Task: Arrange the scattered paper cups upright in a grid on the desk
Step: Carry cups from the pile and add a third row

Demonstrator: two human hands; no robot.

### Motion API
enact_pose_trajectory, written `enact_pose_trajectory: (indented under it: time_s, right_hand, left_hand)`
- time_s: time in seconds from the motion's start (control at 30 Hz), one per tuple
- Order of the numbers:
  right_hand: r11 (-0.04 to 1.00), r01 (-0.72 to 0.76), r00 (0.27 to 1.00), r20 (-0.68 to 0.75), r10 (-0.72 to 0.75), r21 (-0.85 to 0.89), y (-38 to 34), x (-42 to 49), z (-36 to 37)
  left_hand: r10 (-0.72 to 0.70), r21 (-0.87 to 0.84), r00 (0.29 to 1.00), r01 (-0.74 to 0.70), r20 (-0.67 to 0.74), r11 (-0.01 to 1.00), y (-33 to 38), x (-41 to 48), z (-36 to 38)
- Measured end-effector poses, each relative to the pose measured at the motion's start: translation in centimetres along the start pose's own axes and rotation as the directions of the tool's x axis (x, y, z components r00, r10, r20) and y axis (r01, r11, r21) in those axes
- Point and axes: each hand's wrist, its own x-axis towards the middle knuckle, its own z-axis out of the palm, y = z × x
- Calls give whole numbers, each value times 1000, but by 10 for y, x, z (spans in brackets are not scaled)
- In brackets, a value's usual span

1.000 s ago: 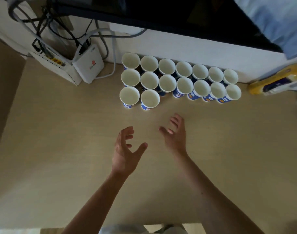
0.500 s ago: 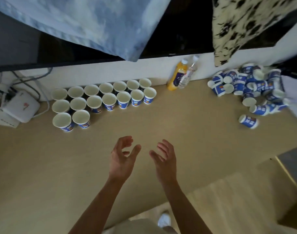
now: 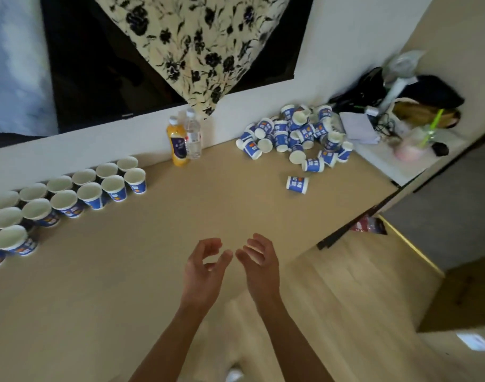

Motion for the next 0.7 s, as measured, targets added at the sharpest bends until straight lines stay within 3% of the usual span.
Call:
enact_pose_trajectory:
  time_s: [0.3,0.47,0.57,0.7]
  right_hand:
    - [998,-22,988,-156,13,-58,-7,47,-84]
    - [974,-57,984,-178,17,-220,-22,100,-117]
    - [946,-120,972,-228,51,-301,-31,140,-136]
    - [939,-209,949,-287,127,-274,-37,189,-142]
  left_hand:
    - [-1,5,988,0,152,1000,16,40,100]
    - [-57,-34,984,64,169,997,10,99,163]
    - [-101,-47,980,111,170,993,8,135,198]
    - [-110,-17,972,116,208,993,11,166,224]
